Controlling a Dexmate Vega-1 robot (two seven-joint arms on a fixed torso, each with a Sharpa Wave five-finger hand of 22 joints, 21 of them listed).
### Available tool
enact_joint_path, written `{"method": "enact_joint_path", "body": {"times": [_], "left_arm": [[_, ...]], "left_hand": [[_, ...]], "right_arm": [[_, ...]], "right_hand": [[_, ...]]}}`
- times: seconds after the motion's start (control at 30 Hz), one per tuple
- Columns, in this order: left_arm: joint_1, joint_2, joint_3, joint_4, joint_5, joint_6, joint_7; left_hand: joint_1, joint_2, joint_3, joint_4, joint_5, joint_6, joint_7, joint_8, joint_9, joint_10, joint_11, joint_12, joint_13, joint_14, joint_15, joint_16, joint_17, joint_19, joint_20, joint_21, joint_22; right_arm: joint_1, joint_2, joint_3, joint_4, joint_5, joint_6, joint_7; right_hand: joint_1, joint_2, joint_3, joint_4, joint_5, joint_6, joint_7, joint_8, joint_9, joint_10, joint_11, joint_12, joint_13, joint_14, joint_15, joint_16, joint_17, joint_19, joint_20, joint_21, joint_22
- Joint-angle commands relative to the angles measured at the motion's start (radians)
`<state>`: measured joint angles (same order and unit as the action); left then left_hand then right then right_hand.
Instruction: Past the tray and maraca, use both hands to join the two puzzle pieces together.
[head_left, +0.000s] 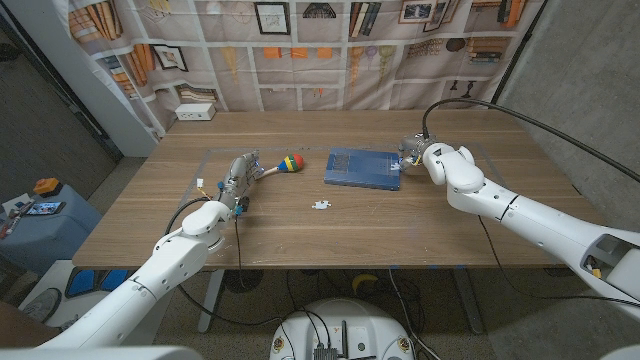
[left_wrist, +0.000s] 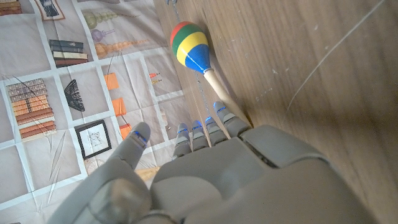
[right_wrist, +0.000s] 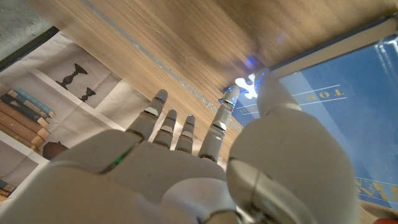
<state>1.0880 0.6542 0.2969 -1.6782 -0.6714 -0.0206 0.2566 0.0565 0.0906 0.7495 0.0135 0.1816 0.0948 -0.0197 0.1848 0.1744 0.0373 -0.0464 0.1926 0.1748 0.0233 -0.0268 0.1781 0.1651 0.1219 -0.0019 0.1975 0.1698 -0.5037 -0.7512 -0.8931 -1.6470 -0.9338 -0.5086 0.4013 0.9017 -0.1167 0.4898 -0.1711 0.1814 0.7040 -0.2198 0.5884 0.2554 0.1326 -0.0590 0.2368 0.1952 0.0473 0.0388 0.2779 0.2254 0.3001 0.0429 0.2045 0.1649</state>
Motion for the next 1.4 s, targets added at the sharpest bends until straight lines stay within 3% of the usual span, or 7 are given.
{"method": "enact_joint_path", "body": {"times": [0.03, 1.4], "left_arm": [[-0.001, 0.001, 0.002, 0.003, -0.001, 0.002, -0.003], [0.018, 0.007, -0.001, -0.014, -0.007, 0.013, 0.01]], "left_hand": [[-0.008, 0.074, 0.008, 0.001, 0.003, 0.009, -0.002, -0.002, 0.002, 0.006, 0.0, -0.002, 0.001, 0.006, -0.003, -0.001, 0.004, 0.007, -0.001, -0.002, 0.003], [-0.009, 0.075, 0.008, 0.001, 0.003, 0.008, -0.002, -0.002, 0.002, 0.006, 0.001, -0.002, 0.001, 0.007, -0.003, -0.001, 0.004, 0.007, -0.001, -0.003, 0.003]], "right_arm": [[-0.006, -0.003, 0.0, -0.005, -0.007, -0.004, -0.014], [-0.025, -0.011, 0.014, -0.024, -0.015, -0.004, -0.028]], "right_hand": [[0.004, 0.008, -0.001, 0.003, -0.001, 0.016, -0.001, 0.007, -0.001, 0.016, 0.0, 0.007, 0.002, 0.012, -0.001, 0.011, 0.003, 0.011, -0.004, 0.002, 0.003], [0.014, 0.021, -0.007, 0.007, -0.004, 0.042, -0.002, 0.009, -0.009, 0.028, -0.004, -0.004, 0.001, 0.027, -0.014, 0.014, 0.005, 0.032, -0.008, -0.001, 0.004]]}}
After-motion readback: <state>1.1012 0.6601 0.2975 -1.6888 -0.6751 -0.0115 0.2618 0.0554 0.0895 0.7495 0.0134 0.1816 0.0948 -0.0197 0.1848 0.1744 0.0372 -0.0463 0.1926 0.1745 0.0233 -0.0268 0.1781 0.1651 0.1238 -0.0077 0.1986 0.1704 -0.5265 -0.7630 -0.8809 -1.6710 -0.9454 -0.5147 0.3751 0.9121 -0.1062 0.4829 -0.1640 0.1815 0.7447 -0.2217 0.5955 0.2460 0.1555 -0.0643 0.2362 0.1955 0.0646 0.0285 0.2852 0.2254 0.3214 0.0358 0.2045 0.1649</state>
